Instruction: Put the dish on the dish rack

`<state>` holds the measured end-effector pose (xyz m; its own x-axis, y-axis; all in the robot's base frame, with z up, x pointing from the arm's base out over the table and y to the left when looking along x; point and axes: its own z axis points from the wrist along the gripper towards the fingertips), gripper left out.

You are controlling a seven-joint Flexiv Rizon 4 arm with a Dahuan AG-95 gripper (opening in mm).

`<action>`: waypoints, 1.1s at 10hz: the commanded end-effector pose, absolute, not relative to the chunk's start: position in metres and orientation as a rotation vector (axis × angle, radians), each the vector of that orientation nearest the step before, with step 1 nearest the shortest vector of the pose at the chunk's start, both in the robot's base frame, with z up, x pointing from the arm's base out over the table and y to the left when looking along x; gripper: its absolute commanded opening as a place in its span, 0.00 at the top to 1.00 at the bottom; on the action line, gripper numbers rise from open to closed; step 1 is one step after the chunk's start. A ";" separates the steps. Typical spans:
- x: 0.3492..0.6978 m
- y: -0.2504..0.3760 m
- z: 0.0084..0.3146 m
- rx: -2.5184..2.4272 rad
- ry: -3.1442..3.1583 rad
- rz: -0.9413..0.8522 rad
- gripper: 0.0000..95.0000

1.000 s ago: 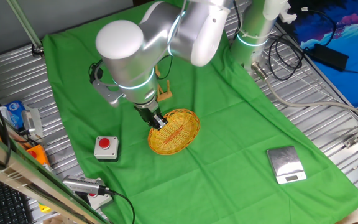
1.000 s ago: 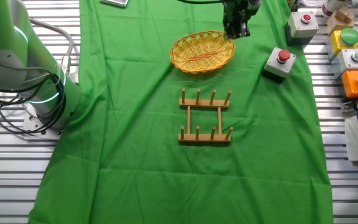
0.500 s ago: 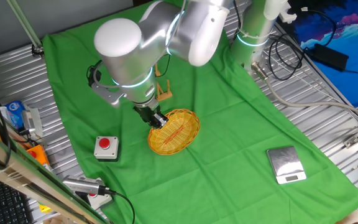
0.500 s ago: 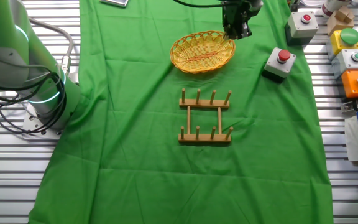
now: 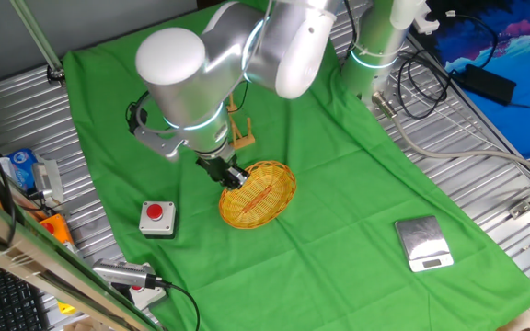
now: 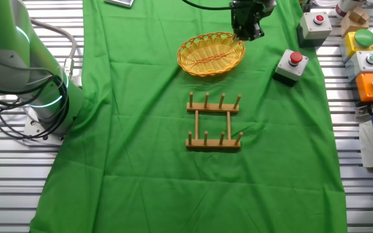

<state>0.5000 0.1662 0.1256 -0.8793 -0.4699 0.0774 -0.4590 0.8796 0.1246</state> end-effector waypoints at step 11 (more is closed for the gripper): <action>0.440 0.250 0.079 0.580 -3.005 -0.116 1.00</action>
